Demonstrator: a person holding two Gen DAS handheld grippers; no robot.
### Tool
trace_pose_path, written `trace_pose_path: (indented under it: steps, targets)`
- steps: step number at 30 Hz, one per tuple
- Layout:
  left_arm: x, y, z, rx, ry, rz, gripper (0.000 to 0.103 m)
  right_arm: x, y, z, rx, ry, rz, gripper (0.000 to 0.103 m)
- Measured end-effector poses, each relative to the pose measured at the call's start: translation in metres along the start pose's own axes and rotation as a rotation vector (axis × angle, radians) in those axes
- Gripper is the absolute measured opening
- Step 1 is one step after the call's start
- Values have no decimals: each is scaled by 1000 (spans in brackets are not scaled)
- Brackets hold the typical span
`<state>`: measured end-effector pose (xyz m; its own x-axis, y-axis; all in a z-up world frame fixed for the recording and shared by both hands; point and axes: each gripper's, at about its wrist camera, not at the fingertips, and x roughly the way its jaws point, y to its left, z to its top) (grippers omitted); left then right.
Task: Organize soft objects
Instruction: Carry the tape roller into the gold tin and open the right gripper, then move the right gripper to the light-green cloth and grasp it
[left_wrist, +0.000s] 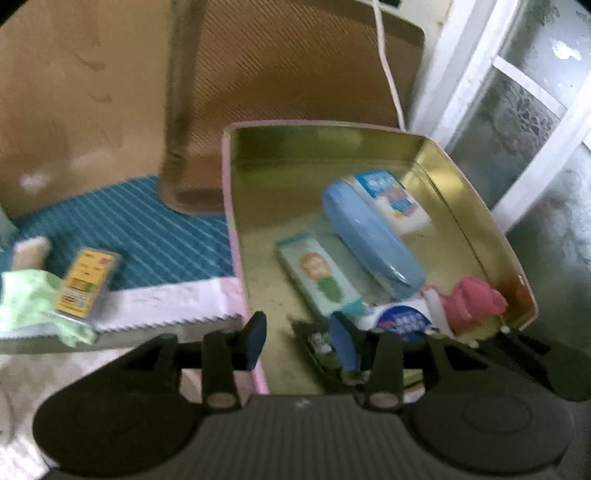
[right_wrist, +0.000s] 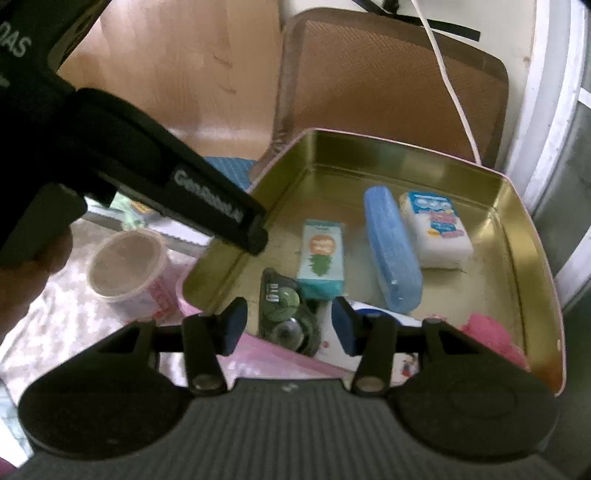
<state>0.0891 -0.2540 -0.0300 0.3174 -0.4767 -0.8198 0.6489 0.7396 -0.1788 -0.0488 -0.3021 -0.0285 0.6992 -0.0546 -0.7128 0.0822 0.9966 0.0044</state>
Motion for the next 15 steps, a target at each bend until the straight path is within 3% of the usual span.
trace_pose_path:
  steps: [10,15]
  targets:
    - [-28,55,-24,-79,-38,132,42,2,43,16,-49,-56,97,30]
    - [-42,94,-45,-129,-38,187,43,15,65,33,-28,-53,134,29]
